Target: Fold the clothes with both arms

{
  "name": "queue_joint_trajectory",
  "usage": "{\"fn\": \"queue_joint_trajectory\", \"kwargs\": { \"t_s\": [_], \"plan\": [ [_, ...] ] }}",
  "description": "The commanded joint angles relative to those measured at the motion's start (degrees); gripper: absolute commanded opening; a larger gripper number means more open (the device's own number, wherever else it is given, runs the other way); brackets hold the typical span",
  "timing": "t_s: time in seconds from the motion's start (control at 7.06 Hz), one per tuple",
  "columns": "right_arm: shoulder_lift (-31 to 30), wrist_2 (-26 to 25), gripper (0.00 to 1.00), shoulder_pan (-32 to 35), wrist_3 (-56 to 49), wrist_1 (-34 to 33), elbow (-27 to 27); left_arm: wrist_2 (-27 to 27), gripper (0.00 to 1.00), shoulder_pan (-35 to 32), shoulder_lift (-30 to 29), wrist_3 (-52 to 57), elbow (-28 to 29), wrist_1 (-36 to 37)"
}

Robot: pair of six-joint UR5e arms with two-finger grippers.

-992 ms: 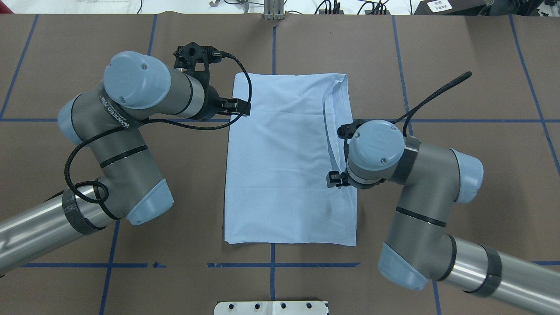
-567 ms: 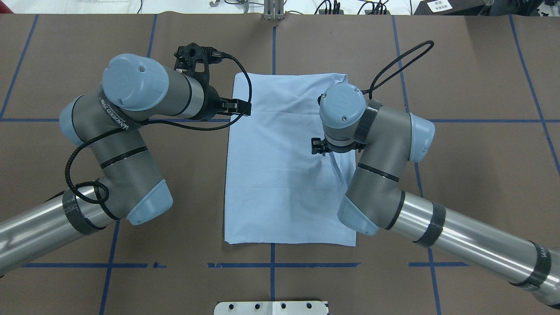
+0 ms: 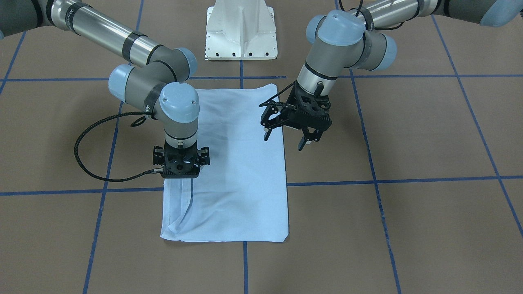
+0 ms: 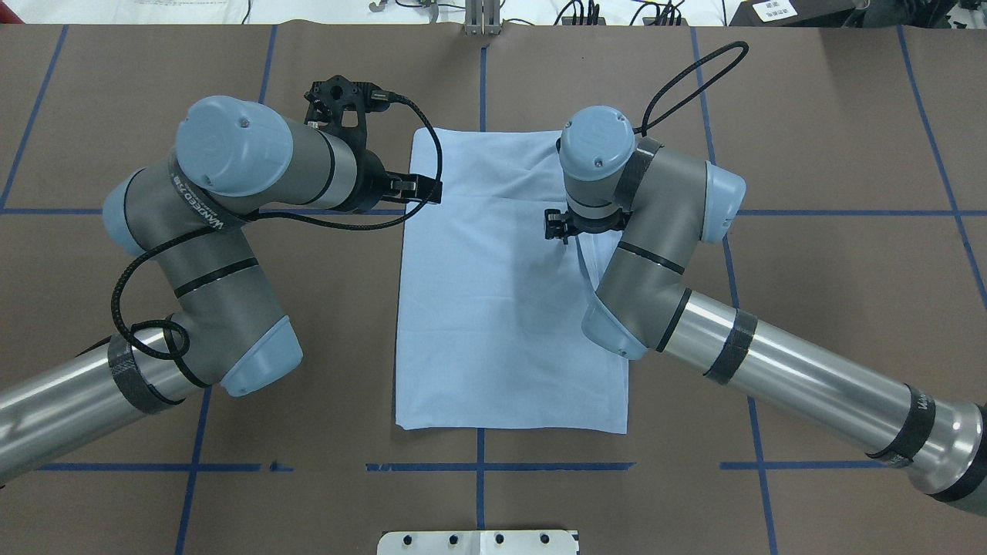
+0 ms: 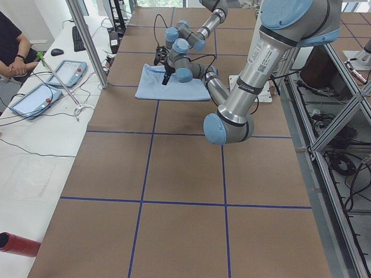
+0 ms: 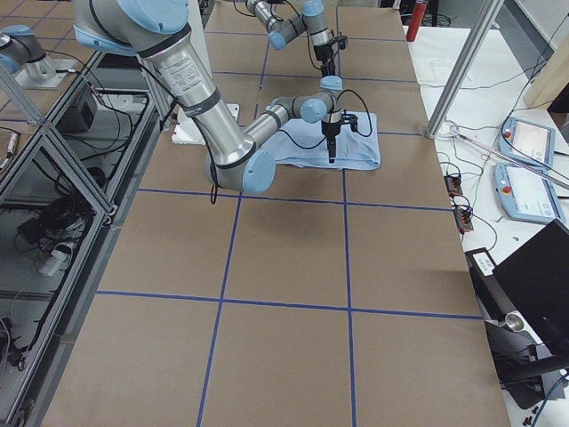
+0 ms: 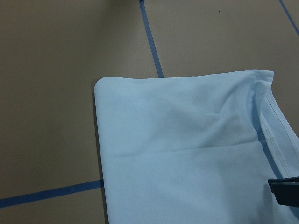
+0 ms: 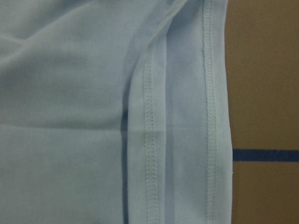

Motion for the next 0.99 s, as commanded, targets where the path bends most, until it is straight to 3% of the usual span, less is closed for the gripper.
{"fn": "queue_joint_trajectory", "kwargs": {
  "t_s": [0.0,0.85],
  "plan": [
    [-0.7,0.7,1.00,0.6,-0.4,-0.1,-0.3,0.0,1.00,0.0,0.0,-0.1,0.1,-0.1],
    [-5.9,5.4,1.00,5.7,-7.0,0.4,0.9,0.1,1.00,0.6,0.1,-0.7,0.2,-0.1]
  ]
}}
